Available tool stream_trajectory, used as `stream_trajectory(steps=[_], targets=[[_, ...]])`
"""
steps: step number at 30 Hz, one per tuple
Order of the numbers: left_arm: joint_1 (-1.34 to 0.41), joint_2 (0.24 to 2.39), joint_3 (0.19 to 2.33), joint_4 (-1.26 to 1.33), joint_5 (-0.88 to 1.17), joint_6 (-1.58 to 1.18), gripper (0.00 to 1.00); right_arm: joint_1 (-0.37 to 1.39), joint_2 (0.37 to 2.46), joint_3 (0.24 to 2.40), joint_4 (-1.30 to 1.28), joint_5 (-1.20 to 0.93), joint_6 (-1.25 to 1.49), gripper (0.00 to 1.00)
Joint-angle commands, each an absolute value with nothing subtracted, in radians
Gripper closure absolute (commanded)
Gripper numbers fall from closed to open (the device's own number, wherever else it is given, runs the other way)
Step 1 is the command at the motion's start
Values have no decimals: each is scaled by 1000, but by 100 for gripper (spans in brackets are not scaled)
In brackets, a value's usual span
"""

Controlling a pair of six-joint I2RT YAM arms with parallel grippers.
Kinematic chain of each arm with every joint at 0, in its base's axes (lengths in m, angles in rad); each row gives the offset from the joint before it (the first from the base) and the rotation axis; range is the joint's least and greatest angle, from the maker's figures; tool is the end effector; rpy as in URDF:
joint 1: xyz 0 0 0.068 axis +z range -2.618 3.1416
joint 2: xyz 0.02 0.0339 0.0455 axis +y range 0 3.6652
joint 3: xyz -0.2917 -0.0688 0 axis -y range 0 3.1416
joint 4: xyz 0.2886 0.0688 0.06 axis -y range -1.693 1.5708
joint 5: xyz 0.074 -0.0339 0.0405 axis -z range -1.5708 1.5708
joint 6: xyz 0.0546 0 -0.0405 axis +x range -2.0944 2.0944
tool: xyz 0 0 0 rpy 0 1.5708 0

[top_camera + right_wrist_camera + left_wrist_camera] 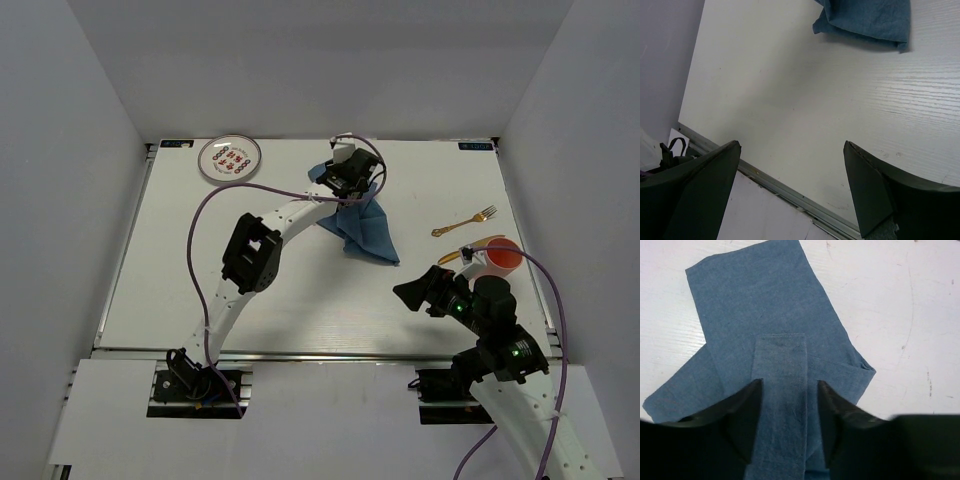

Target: Set the dinner table for one person

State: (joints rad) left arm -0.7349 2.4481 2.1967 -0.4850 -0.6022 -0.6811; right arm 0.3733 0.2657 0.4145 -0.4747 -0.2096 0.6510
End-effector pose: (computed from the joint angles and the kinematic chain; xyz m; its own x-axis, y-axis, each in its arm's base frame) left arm 0.4859 -0.3974 0.2064 -0.5390 -0.2123 -0.8151 -0.1264 0.9771 -0.1709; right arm 0.1223 0.0601 0.2514 -0.5645 0.4155 -0.7132 -0.2491 0.7381 0.6271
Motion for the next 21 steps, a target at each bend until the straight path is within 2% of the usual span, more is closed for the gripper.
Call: stream_trajectory(steps=[1, 2, 4, 5, 6, 7, 10, 14, 16, 17, 18, 21], targets=[[-720, 2437, 2221, -471, -612, -672, 38, 373, 258, 423, -451, -230, 650, 11], [-719, 2442, 2221, -471, -606, -672, 30, 371, 259, 428, -449, -230, 649, 11], [-719, 2445, 2223, -466, -591, -672, 23, 374, 264, 431, -446, -230, 649, 11], [-719, 2447, 2223, -463, -586, -670, 23, 374, 265, 431, -443, -230, 647, 11], [-719, 2448, 2223, -462, -578, -672, 25, 373, 267, 431, -442, -229, 649, 11], [-719, 2451, 2223, -460, -577, -672, 34, 374, 268, 430, -442, -229, 650, 11], [-719, 2460, 2223, -465, -577, -673, 42, 374, 268, 426, -439, -232, 653, 11], [-710, 2482, 2218, -474, -554, -678, 40, 373, 268, 431, -440, -233, 650, 11], [-699, 2484, 2214, -476, -545, -684, 52, 391, 268, 437, -446, -230, 646, 11], [-699, 2485, 2217, -482, -543, -687, 77, 373, 268, 439, -449, -227, 644, 11], [-699, 2474, 2215, -486, -543, -696, 86, 376, 268, 439, -449, -226, 643, 11], [-699, 2404, 2201, -515, -546, -718, 100, 376, 275, 433, -439, -225, 638, 11]])
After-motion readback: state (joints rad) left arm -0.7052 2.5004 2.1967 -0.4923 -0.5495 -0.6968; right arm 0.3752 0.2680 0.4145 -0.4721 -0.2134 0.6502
